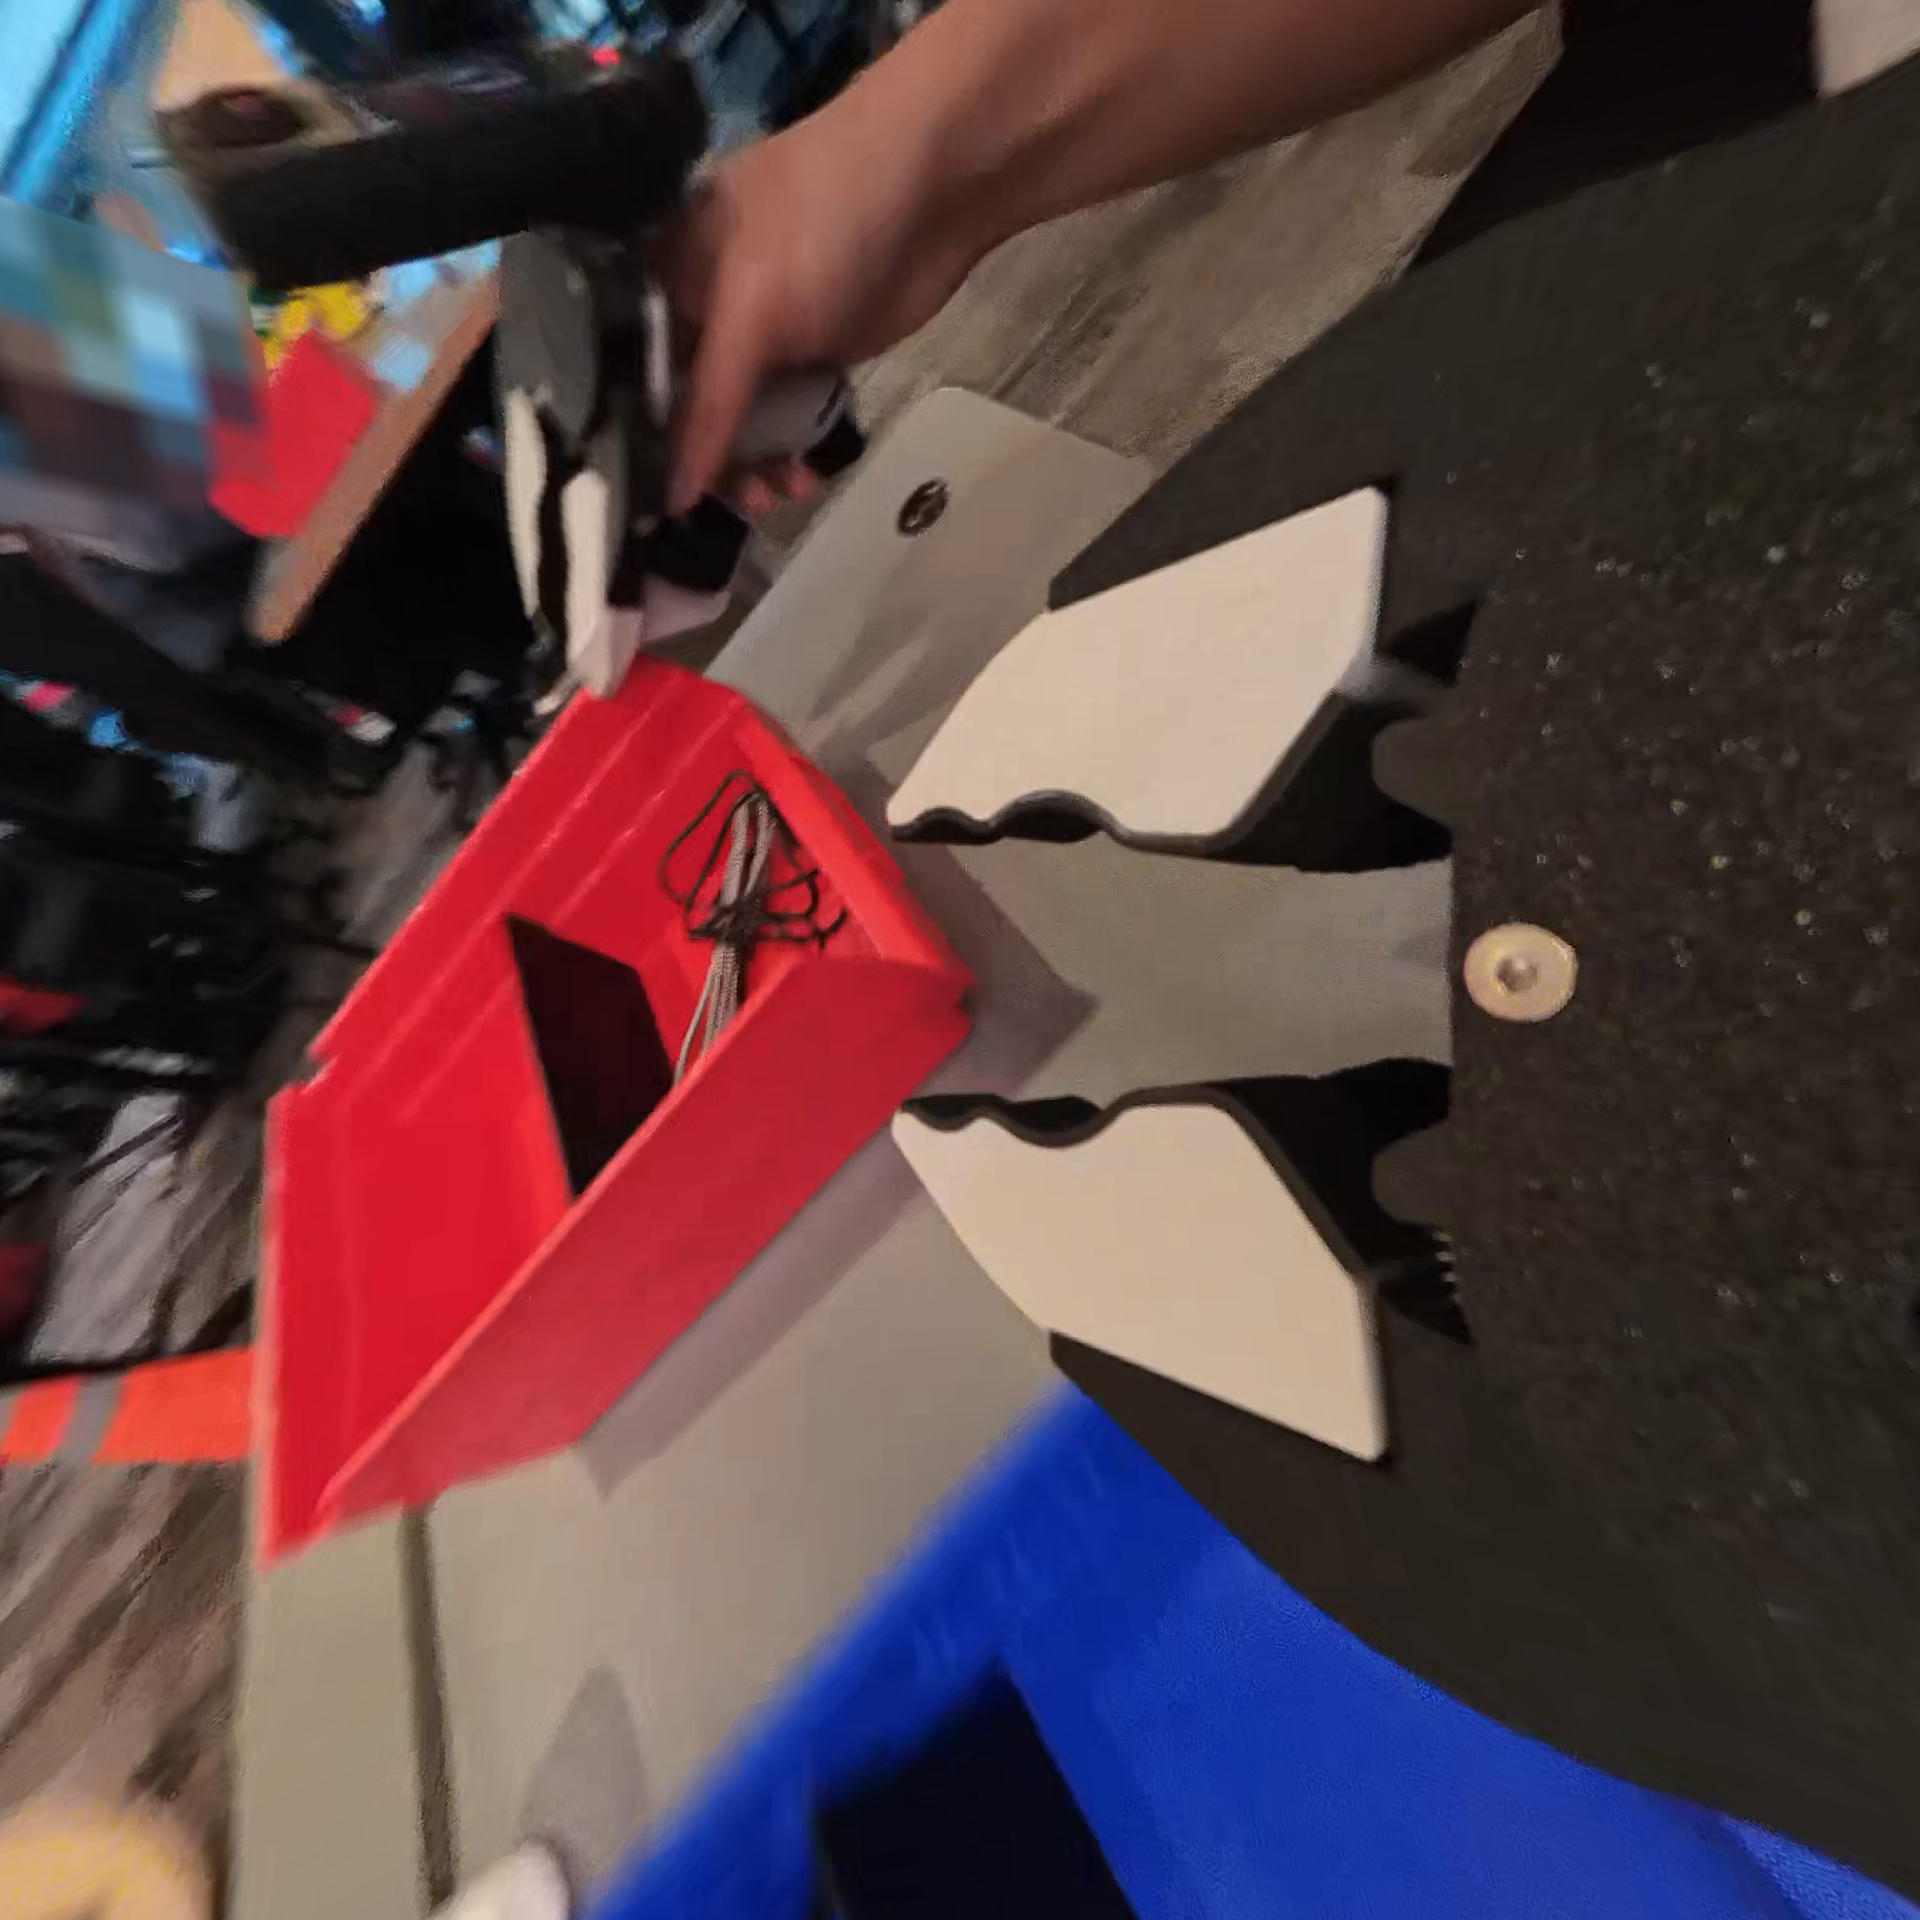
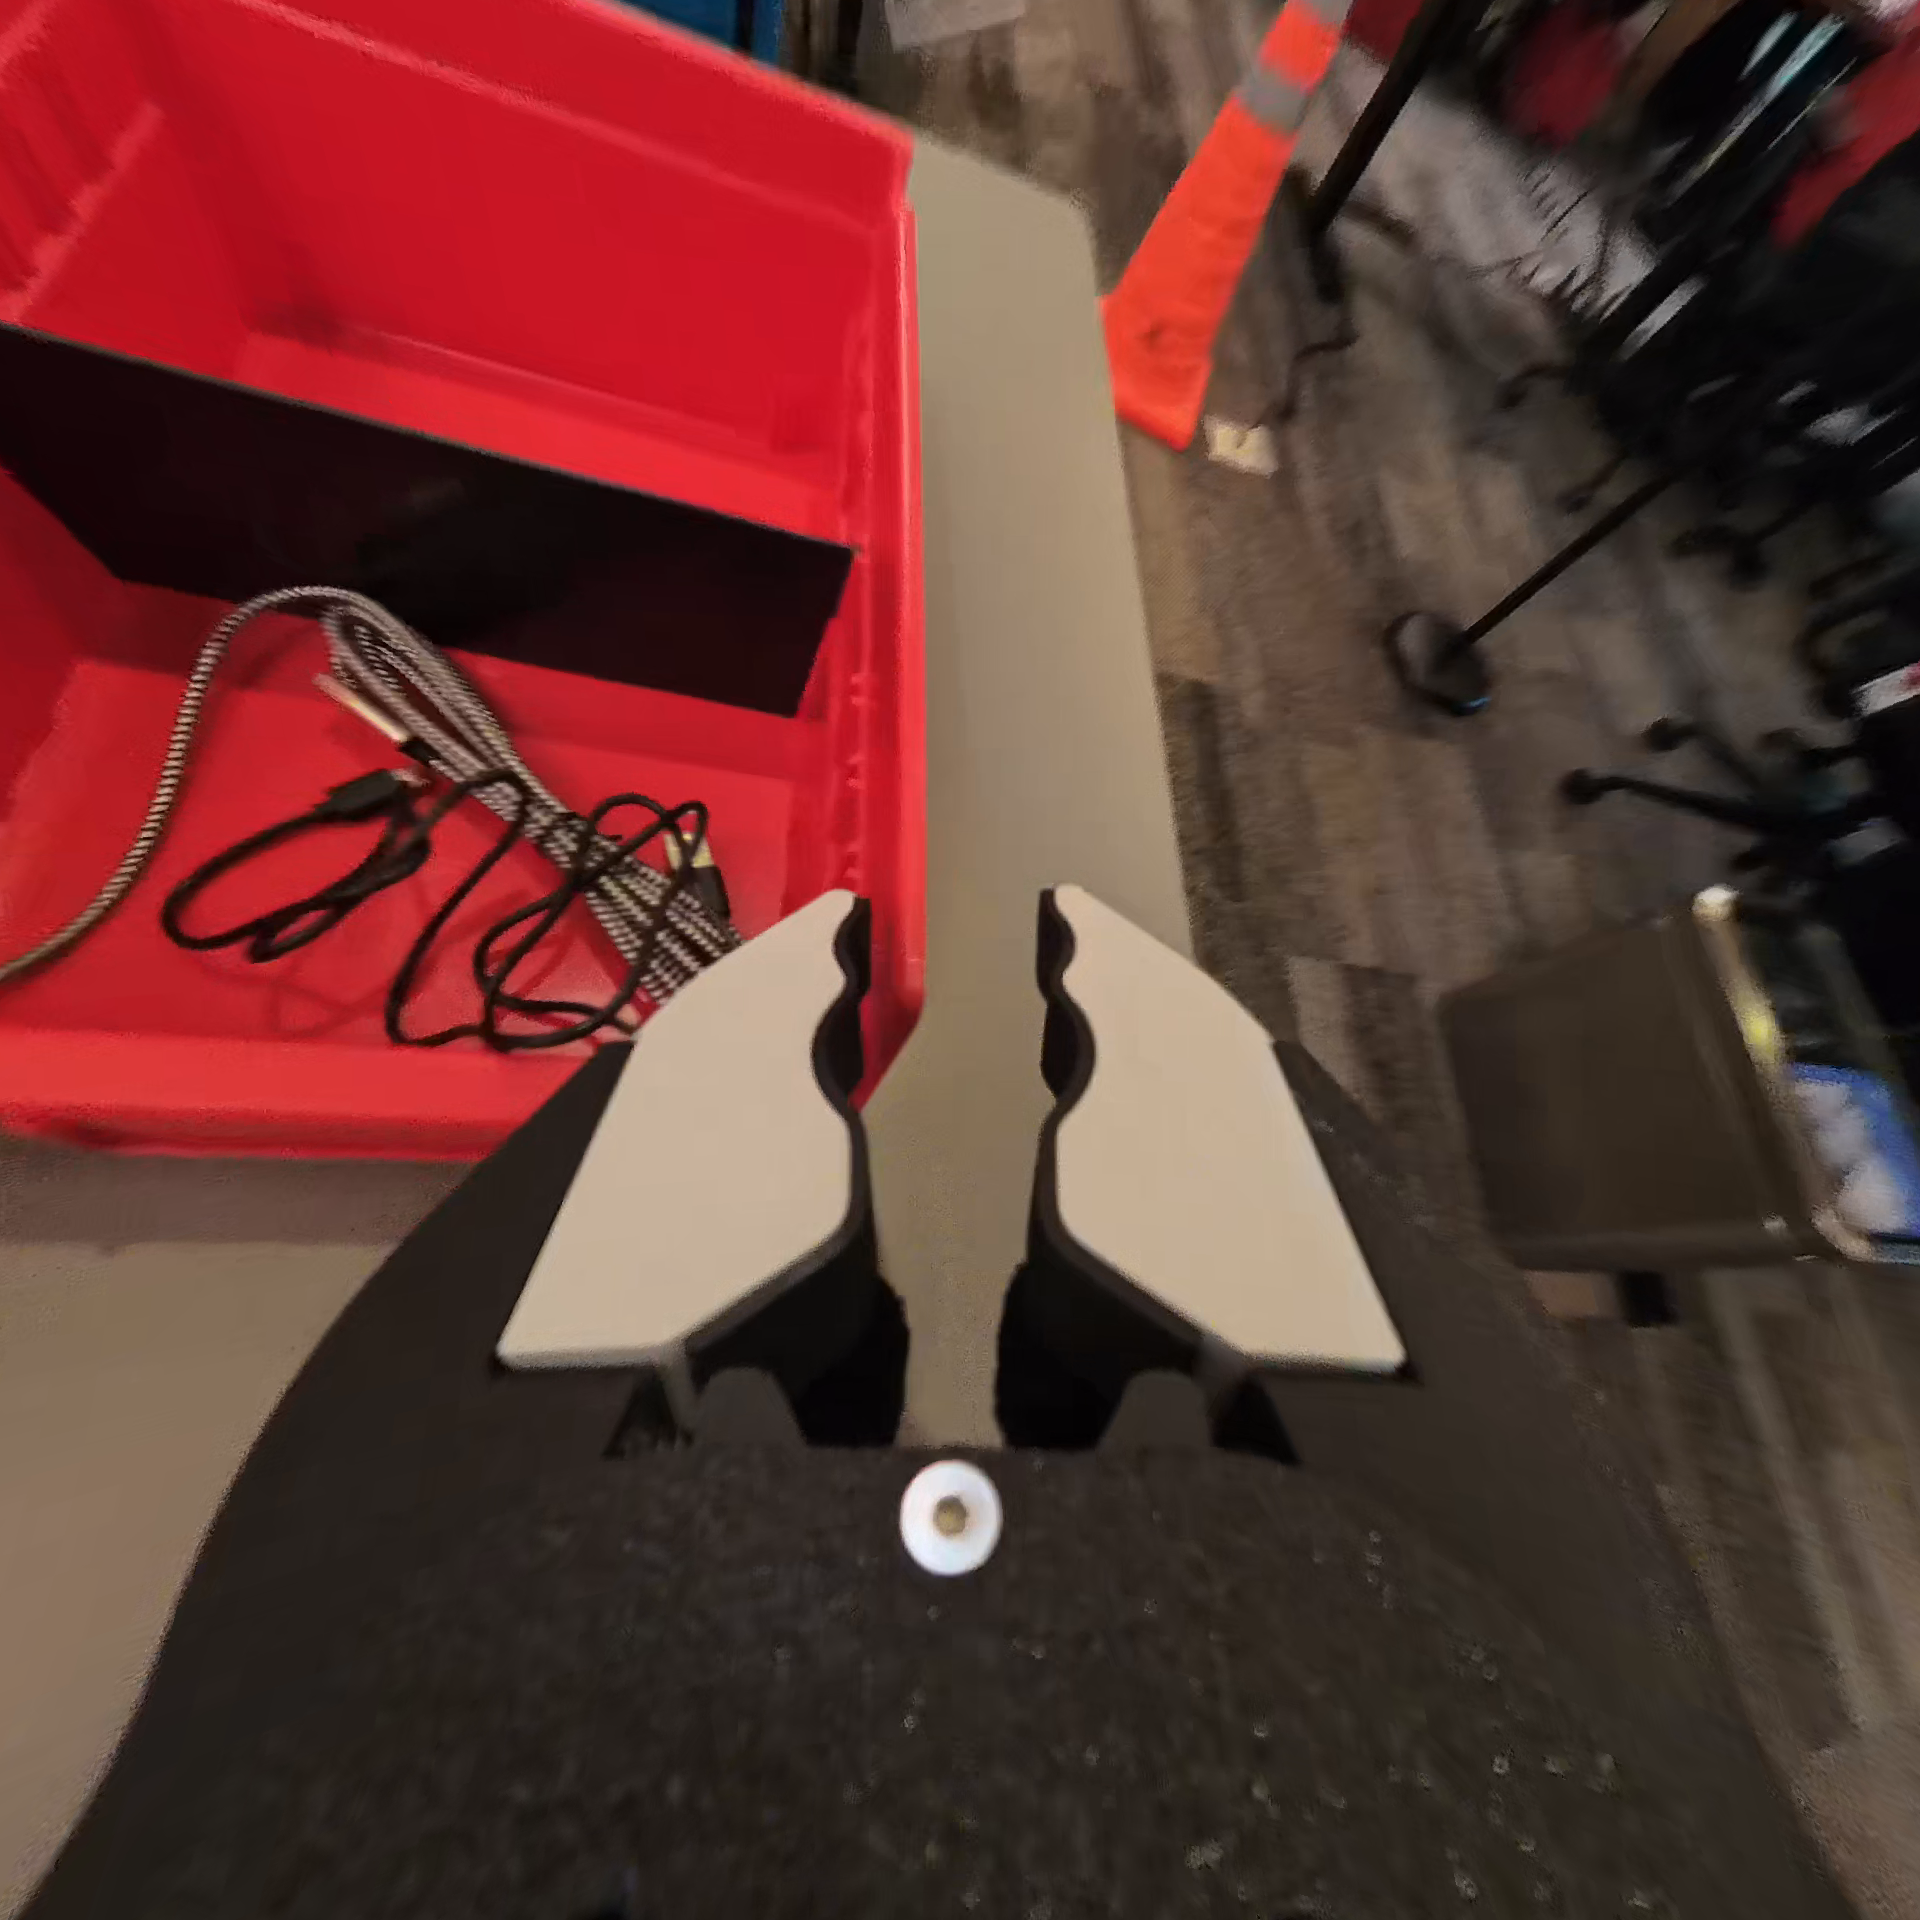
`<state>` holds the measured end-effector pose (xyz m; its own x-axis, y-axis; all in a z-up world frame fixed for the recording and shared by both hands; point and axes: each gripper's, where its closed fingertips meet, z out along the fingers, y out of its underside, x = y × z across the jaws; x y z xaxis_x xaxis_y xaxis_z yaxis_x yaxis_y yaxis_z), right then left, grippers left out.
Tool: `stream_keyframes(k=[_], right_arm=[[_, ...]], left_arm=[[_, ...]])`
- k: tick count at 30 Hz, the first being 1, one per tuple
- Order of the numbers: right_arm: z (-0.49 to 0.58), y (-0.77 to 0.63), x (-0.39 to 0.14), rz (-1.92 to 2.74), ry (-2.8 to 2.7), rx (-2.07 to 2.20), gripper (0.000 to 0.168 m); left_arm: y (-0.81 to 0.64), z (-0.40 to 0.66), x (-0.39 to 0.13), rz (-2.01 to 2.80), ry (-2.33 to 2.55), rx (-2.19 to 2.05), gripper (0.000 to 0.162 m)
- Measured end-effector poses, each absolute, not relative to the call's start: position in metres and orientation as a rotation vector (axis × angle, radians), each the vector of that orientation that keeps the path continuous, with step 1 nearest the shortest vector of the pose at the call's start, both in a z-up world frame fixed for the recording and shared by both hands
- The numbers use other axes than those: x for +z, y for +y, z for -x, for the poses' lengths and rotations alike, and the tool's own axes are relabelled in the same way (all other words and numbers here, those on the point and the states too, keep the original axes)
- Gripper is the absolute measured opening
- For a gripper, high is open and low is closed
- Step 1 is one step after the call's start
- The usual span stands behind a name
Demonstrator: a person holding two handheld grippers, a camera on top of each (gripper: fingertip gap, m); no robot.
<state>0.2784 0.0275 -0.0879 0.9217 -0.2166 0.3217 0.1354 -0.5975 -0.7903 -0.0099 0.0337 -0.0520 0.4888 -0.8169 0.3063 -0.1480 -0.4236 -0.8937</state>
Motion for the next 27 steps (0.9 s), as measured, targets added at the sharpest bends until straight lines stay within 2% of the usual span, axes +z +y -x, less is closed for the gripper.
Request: stream_keyframes(k=[2, 5, 9, 12, 15, 16, 17, 22, 27], right_arm=[[-0.24, 0.02, -0.067, 2.118, -0.031, -0.491, 0.034], [-0.138, 0.023, -0.059, 2.082, -0.228, -0.276, 0.045], [0.013, 0.04, -0.072, 2.035, -0.318, 0.223, 0.054], [0.059, 0.067, -0.092, 2.063, -0.191, 0.367, 0.056], [0.064, 0.095, -0.111, 2.072, -0.107, 0.263, 0.041], [0.062, 0.101, -0.12, 2.092, -0.098, 0.194, 0.018], [0.06, 0.105, -0.128, 2.125, -0.081, 0.125, 0.007], [0.084, 0.104, -0.115, 2.163, 0.033, 0.048, 0.005], [0.158, 0.106, -0.09, 2.065, 0.024, 0.008, 0.005]], left_arm=[[0.049, 0.073, -0.036, 1.877, 0.701, -0.829, 0.046], [0.076, 0.173, -0.034, 1.937, 0.553, -0.556, 0.05], [0.09, 0.249, -0.076, 2.072, 0.469, -0.384, 0.057], [0.094, 0.25, -0.11, 2.144, 0.467, -0.432, 0.06], [0.106, 0.24, -0.127, 2.145, 0.484, -0.463, 0.044], [0.112, 0.24, -0.13, 2.15, 0.478, -0.454, 0.037], [0.117, 0.242, -0.134, 2.163, 0.473, -0.433, 0.021], [0.133, 0.272, -0.121, 2.159, 0.453, -0.342, 0.007], [0.134, 0.35, -0.103, 2.086, 0.391, -0.275, 0.004]])
